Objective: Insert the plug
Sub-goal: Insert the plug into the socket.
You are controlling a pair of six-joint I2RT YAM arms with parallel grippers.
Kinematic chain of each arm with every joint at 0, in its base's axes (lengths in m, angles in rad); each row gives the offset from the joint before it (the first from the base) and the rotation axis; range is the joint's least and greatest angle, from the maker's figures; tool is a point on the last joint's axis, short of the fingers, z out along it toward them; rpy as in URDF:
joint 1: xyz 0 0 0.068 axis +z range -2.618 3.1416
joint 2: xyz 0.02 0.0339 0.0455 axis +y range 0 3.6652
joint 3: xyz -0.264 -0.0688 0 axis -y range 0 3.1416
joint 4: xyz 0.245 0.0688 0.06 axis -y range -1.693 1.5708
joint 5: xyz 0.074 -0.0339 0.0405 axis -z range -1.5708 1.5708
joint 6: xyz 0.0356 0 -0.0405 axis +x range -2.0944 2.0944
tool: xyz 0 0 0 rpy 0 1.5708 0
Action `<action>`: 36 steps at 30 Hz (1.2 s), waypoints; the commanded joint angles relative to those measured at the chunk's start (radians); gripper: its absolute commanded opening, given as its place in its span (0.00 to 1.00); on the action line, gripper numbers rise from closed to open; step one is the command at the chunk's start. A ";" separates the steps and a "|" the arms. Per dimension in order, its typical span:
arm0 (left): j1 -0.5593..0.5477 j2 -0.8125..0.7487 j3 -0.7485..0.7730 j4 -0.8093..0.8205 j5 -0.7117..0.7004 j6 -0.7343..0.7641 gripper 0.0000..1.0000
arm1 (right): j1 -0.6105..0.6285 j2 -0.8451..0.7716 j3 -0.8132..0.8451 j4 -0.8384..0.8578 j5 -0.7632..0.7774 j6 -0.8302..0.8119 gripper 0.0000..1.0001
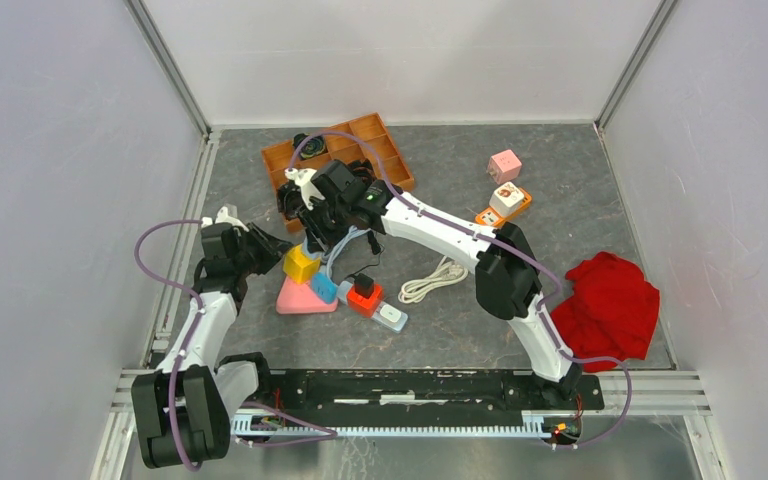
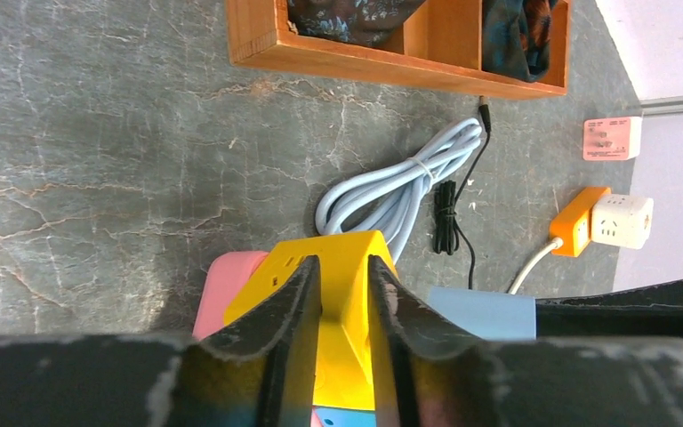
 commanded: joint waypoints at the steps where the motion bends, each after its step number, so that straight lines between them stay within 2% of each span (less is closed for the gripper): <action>1: -0.009 -0.002 -0.017 -0.041 0.081 -0.047 0.40 | 0.002 -0.013 0.063 0.016 0.001 0.029 0.06; 7: -0.007 0.002 -0.003 -0.093 0.021 -0.057 0.60 | 0.002 -0.010 0.055 0.030 -0.020 0.051 0.05; 13: 0.013 0.042 0.009 -0.116 0.010 -0.098 0.64 | 0.003 -0.011 0.053 0.024 -0.033 0.069 0.05; 17: 0.042 0.074 0.026 -0.106 0.063 -0.111 0.66 | 0.003 -0.026 0.039 0.025 -0.026 0.089 0.05; 20: 0.052 0.093 0.000 -0.063 0.121 -0.137 0.63 | 0.005 -0.024 0.039 0.012 -0.026 0.097 0.05; 27: 0.052 0.048 -0.077 0.025 0.188 -0.178 0.43 | 0.013 -0.041 0.016 -0.030 0.017 0.098 0.05; 36: 0.051 -0.012 -0.119 0.042 0.212 -0.218 0.42 | 0.023 -0.061 0.008 -0.075 0.038 0.123 0.05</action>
